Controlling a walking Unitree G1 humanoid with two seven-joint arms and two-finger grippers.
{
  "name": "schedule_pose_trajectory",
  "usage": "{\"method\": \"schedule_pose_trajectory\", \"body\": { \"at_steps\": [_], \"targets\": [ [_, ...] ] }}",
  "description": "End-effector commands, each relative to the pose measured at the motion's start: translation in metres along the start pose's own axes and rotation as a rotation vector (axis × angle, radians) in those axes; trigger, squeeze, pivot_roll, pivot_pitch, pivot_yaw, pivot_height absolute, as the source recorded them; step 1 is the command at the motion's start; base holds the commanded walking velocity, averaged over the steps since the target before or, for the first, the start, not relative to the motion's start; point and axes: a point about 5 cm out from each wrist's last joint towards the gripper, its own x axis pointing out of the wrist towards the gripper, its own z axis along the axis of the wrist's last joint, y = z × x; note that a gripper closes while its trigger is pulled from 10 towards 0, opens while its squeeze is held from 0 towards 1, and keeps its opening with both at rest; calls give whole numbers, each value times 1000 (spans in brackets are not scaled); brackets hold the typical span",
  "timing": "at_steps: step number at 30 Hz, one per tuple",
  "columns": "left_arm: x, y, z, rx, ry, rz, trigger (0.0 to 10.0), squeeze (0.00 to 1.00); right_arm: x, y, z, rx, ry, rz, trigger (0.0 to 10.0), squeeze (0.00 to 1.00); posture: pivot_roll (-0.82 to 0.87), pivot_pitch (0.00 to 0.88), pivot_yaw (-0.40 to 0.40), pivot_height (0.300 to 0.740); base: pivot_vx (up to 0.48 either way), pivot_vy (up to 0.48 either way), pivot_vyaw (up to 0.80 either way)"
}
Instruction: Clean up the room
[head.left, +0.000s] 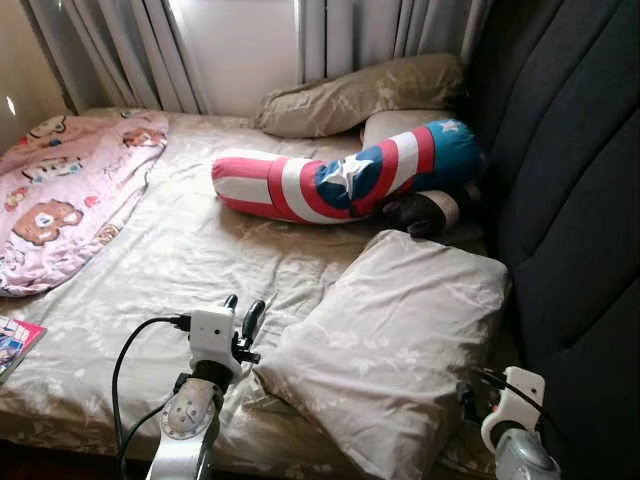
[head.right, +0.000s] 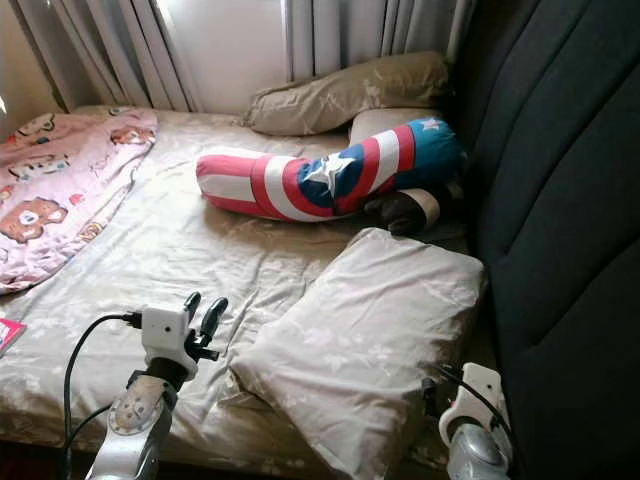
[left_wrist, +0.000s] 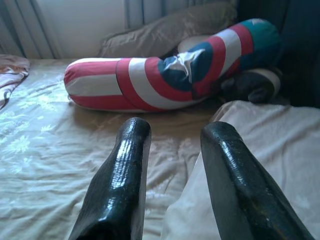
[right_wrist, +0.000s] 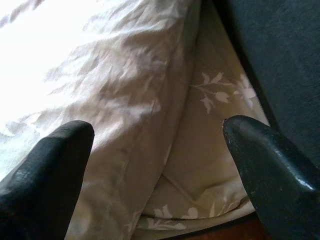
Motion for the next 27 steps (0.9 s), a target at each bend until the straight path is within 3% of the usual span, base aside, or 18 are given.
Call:
{"method": "schedule_pose_trajectory", "body": {
  "at_steps": [1,7,9,17,27],
  "targets": [
    [2,2,5,10,-2,20,10000,0,-1,-1,1,4,-18,6,10000,0,24,16,-66,688,0,0,0],
    [5,1,11,2,-12,22,10000,0,0,6,2,3,-39,29,10000,0,25,8,-59,688,0,0,0],
    [3,3,12,-10,-6,39,10000,0,1,16,5,-72,-57,70,10000,0,27,9,-52,680,0,0,0],
    [3,6,13,-19,6,45,10000,0,1,25,3,-55,-66,90,10000,0,38,22,-31,635,0,0,0],
    [2,12,16,-21,14,56,10000,0,0,33,-3,-43,-42,139,10000,0,51,42,-18,635,0,0,0]
  ]
}}
